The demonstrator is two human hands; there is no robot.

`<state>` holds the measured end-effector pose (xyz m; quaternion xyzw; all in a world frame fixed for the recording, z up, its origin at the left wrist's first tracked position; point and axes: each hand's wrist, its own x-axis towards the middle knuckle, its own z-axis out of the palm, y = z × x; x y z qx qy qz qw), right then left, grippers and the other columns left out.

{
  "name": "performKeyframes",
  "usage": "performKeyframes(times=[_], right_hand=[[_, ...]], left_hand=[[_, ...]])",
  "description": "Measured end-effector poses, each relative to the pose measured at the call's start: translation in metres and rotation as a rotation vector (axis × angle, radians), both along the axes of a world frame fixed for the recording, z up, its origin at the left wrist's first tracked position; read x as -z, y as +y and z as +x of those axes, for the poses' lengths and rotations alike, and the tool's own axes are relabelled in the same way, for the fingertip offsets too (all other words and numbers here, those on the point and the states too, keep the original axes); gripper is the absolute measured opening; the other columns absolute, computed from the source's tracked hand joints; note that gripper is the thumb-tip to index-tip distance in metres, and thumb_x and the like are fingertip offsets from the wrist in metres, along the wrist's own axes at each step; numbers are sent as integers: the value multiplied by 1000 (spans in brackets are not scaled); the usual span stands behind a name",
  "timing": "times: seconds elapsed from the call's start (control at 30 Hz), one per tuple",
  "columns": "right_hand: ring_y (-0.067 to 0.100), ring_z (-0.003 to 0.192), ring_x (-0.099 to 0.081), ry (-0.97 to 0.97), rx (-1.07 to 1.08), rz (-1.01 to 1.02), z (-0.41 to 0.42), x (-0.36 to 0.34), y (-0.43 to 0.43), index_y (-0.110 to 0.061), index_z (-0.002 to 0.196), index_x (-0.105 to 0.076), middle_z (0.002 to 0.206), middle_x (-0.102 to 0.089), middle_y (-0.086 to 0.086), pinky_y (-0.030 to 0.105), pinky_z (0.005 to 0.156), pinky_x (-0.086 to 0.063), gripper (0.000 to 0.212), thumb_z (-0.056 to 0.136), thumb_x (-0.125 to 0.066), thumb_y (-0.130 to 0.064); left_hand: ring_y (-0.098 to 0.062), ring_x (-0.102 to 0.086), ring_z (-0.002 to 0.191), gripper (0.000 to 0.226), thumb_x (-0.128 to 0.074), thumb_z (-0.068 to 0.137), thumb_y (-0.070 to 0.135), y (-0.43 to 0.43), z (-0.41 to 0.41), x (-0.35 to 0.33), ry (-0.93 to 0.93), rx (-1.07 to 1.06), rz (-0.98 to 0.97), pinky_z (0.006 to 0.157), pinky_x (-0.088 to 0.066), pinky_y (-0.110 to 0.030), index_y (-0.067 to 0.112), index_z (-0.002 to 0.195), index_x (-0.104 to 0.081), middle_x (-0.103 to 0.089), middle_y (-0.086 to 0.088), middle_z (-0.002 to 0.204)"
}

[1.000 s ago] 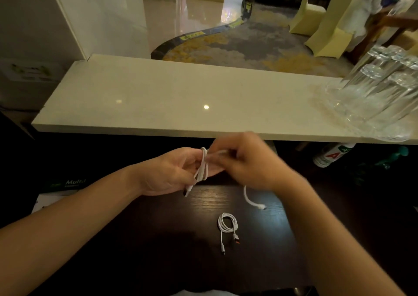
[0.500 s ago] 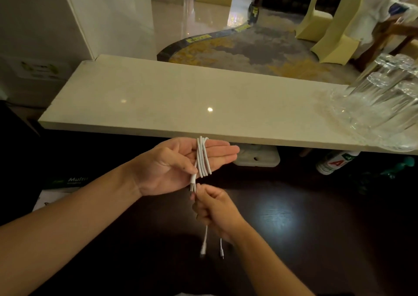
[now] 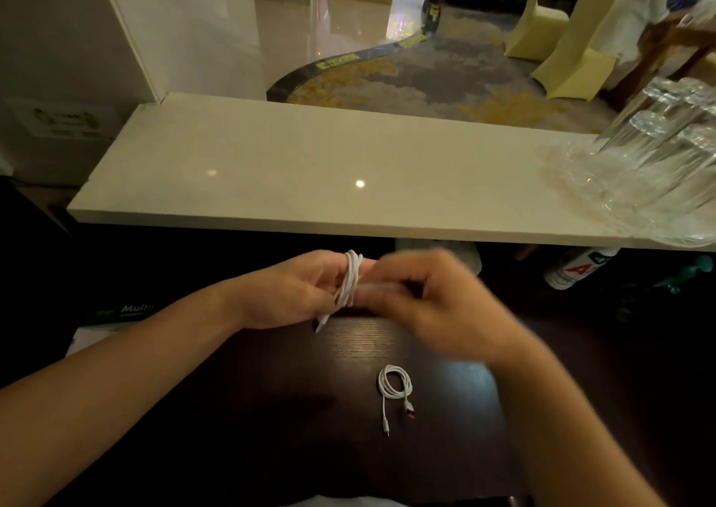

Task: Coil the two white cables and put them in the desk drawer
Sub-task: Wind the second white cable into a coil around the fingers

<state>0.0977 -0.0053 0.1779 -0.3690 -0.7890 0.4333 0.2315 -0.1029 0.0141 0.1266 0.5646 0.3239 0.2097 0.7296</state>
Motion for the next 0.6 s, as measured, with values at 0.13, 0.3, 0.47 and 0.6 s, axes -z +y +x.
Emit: performKeyframes(times=[0.13,0.3,0.47,0.6], right_hand=[[15,71,-67,-32,16,98,10,-28,43,-11,84,-76,75,-74,1,29,70,-53,9,89,-68,-13],[9,61,-56,136,-17,-48,6,-12,59,-13,82,-74,70,-65,8,20,60,-45,10,88,-68,-9],[9,52,-60,556,53,-614,-4,34,47,-20,66,-76,60,-67,-2,16,51,-46,39,93,-51,-7],[7,56,-39,687,121,-881,-26,64,9,-18,90,-71,68,-51,0,17,46,-27,25,89,-47,-22]], left_hand=[[-24,-40,141,71,-39,75,-23,-10,9,-11,-165,68,-125,118,-28,-35,-3,143,-34,-46,-17,148],[-32,-34,144,74,-35,74,-24,-16,10,-25,-277,140,-88,121,-16,-48,-6,145,-31,-40,-25,151],[-37,-31,144,75,-27,71,-25,-17,14,-33,-436,111,-163,122,-15,-47,-11,145,-28,-35,-31,151],[-38,-39,140,73,-25,71,-22,-16,7,-26,-547,48,-237,117,-29,-44,-9,142,-37,-44,-27,146]])
